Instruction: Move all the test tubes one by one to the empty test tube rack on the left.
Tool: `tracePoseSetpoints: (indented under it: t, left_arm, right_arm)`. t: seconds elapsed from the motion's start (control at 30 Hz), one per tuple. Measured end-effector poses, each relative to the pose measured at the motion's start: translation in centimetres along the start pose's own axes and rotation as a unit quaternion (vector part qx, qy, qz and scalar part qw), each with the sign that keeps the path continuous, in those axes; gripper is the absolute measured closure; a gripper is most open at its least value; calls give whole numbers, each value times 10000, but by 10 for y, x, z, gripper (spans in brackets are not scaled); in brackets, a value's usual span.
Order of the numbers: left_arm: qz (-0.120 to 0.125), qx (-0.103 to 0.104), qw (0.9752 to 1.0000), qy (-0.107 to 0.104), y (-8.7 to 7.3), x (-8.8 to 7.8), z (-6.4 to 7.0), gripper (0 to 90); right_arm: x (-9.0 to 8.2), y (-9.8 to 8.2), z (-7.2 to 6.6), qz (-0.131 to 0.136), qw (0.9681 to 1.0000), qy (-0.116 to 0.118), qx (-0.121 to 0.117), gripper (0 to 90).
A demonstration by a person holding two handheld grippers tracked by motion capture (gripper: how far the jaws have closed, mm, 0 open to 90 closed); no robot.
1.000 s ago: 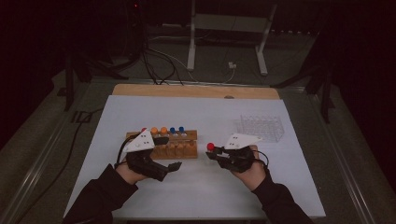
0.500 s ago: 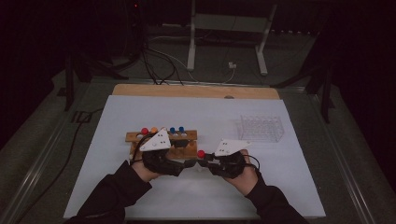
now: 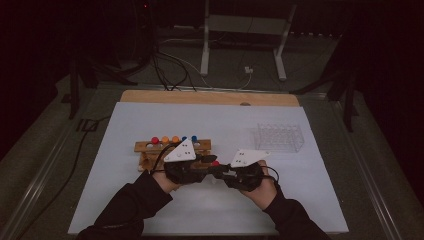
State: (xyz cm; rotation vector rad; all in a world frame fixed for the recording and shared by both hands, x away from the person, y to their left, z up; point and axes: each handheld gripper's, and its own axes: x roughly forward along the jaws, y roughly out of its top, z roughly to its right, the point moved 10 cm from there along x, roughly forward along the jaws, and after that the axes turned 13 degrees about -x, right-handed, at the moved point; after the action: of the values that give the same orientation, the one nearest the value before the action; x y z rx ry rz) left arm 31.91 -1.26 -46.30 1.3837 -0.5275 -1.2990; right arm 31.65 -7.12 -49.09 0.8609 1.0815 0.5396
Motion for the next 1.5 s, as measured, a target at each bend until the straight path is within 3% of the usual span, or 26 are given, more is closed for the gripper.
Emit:
tracePoseSetpoints:
  t: [0.47, 0.87, 1.1, 1.37, 1.5]
  left_arm:
    - [-51, 153, 9998, 75, 6, -2, -4, 718]
    - [94, 159, 9990, 419, 19, -33, -18, 718]
    - [124, 154, 9975, 679, 21, -58, -28, 718]
    - [297, 111, 9937, 1072, 28, -95, -44, 718]
    - [448, 99, 9907, 1279, 33, -115, -50, 718]
  right_arm:
    - [-6, 0, 3, -8, 10000, -51, 81, 722]
    - [-24, -9, 13, 119, 9994, -248, 232, 479]
    - [-33, -18, 19, 152, 9984, -422, 338, 290]
    - [-35, -27, 23, 28, 9970, -599, 483, 50]
    - [-33, -28, 24, -33, 9965, -646, 531, 8]
